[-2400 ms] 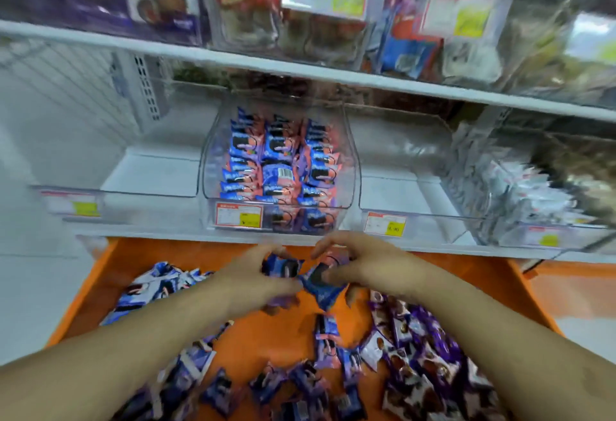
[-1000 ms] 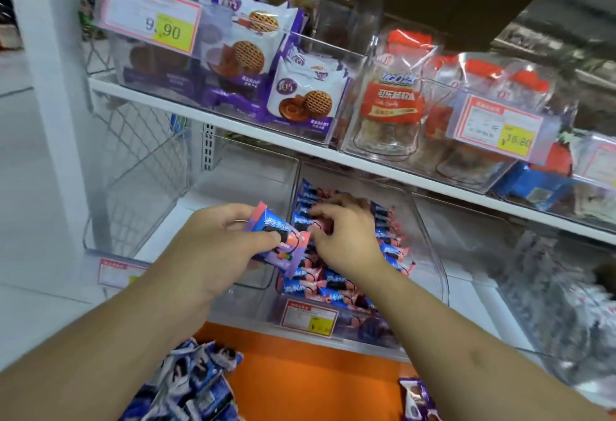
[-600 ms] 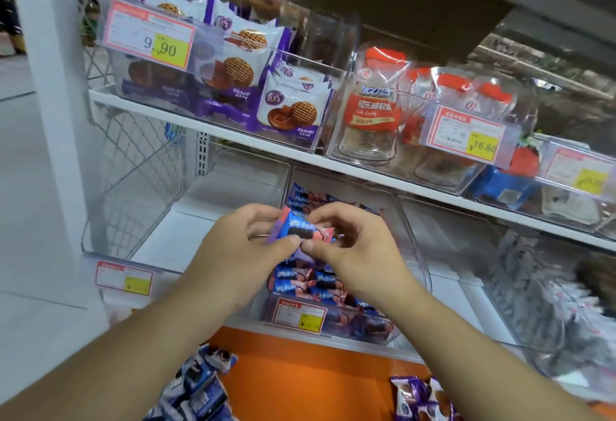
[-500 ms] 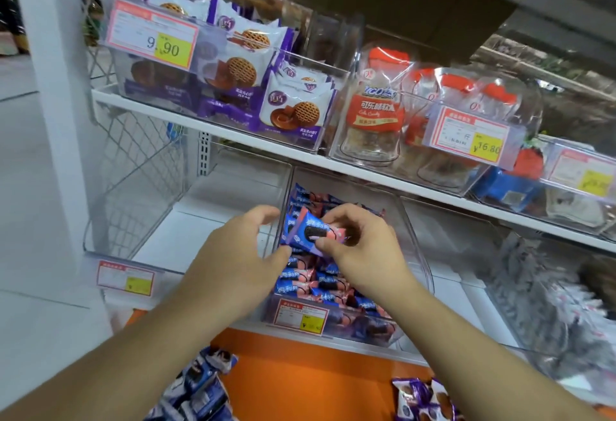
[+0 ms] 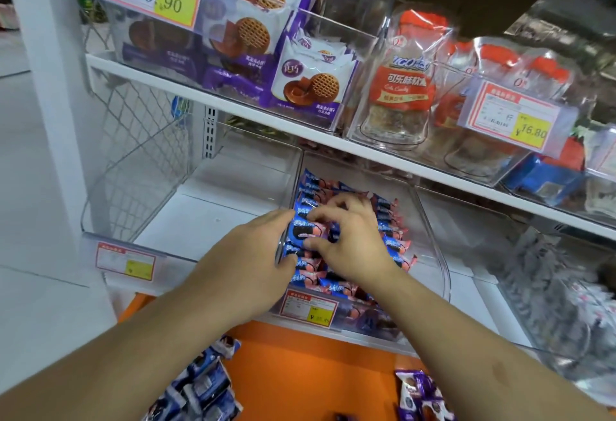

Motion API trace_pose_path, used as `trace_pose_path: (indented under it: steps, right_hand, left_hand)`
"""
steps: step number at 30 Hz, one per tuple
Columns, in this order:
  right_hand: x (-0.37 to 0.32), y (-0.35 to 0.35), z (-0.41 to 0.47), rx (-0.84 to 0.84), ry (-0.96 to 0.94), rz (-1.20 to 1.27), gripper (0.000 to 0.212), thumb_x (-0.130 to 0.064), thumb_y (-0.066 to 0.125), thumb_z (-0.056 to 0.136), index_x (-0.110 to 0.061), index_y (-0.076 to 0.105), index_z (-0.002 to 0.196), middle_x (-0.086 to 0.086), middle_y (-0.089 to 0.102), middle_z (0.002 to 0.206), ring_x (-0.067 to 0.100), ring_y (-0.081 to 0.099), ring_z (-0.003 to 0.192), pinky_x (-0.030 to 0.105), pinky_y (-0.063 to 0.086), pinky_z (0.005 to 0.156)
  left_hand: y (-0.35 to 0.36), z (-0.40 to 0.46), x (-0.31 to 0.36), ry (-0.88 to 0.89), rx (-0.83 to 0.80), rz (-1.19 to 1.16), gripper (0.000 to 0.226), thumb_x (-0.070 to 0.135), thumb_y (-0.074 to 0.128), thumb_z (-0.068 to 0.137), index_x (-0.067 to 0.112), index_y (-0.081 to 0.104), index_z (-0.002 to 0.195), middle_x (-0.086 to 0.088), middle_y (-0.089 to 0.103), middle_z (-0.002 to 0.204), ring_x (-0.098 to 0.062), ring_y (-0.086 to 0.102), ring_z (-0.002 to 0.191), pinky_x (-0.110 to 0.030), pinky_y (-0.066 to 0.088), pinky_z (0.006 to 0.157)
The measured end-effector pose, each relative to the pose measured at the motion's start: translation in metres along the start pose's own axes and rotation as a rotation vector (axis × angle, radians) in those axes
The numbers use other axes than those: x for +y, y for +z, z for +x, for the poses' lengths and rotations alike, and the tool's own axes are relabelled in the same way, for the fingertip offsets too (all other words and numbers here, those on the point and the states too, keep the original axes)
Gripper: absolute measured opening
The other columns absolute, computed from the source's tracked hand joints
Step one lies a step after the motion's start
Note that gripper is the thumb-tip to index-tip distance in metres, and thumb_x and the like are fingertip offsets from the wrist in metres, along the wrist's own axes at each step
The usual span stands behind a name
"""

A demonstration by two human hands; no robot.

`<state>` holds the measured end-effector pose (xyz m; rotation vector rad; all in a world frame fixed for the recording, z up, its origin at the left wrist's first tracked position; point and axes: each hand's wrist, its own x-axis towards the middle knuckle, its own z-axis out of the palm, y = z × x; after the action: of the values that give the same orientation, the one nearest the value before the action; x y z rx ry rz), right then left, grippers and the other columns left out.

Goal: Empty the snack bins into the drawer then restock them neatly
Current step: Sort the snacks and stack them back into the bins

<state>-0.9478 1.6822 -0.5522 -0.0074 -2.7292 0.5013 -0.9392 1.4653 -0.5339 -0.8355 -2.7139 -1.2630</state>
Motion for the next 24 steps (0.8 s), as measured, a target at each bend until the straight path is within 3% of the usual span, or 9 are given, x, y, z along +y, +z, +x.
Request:
trace_pose_path:
  steps: [4,8,13,16,18,21,24]
  right_hand:
    - [0.008,-0.033,-0.009,-0.116,0.020,-0.055,0.059,-0.052,0.090,0.074,-0.035,0.064,0.123,-0.012,0.056,0.122,0.015,0.045,0.121,0.035,0.038,0.105]
    - [0.020,-0.050,-0.016,-0.269,0.003,-0.361,0.065,-0.062,0.086,0.070,-0.036,0.058,0.123,-0.013,0.058,0.124,0.018,0.044,0.121,0.034,0.029,0.096]
    - [0.026,-0.046,-0.014,-0.304,-0.018,-0.406,0.042,-0.036,0.085,0.080,-0.032,0.059,0.113,-0.012,0.067,0.113,0.020,0.057,0.114,0.036,0.029,0.100]
    - [0.032,-0.046,-0.006,-0.272,0.031,-0.324,0.028,-0.022,0.077,0.087,-0.030,0.061,0.108,-0.009,0.073,0.097,0.022,0.066,0.100,0.039,0.041,0.104]
    - [0.038,-0.046,0.000,-0.216,0.059,-0.275,0.022,-0.021,0.072,0.092,-0.029,0.065,0.112,-0.006,0.075,0.096,0.024,0.069,0.098,0.043,0.051,0.098]
    - [0.043,-0.044,0.008,-0.142,0.043,-0.281,0.026,-0.025,0.072,0.094,-0.028,0.069,0.119,-0.002,0.074,0.109,0.024,0.068,0.102,0.044,0.053,0.097]
    - [0.045,-0.039,0.011,-0.117,0.039,-0.293,0.015,-0.026,0.073,0.092,-0.028,0.070,0.107,-0.004,0.072,0.102,0.023,0.065,0.094,0.044,0.052,0.093]
  left_hand:
    - [0.000,-0.001,-0.002,-0.009,-0.019,-0.015,0.057,0.031,0.064,0.099,0.044,0.040,0.150,0.019,0.059,0.140,-0.007,0.060,0.116,-0.031,0.059,0.091]
    - [0.001,-0.002,-0.002,0.004,-0.028,-0.033,0.056,0.030,0.063,0.100,0.042,0.040,0.150,0.019,0.059,0.140,0.000,0.057,0.110,-0.015,0.054,0.081]
    - [0.003,-0.002,-0.002,-0.001,-0.042,-0.042,0.056,0.033,0.063,0.101,0.043,0.039,0.150,0.018,0.059,0.140,0.000,0.056,0.107,-0.009,0.050,0.073]
    - [0.002,-0.003,-0.002,-0.002,-0.052,-0.049,0.061,0.034,0.066,0.099,0.043,0.037,0.152,0.019,0.058,0.140,-0.002,0.057,0.111,-0.013,0.054,0.078]
    - [0.002,-0.002,-0.002,-0.001,-0.051,-0.043,0.062,0.033,0.067,0.098,0.043,0.038,0.152,0.020,0.059,0.139,-0.002,0.058,0.111,-0.014,0.054,0.078]
    - [0.002,-0.002,-0.001,-0.004,-0.043,-0.034,0.059,0.032,0.068,0.096,0.042,0.042,0.149,0.019,0.061,0.134,0.000,0.058,0.103,-0.007,0.047,0.070]
    - [0.002,-0.002,0.000,-0.009,-0.056,-0.041,0.059,0.035,0.067,0.097,0.042,0.041,0.149,0.019,0.060,0.135,-0.001,0.058,0.103,-0.007,0.048,0.066]
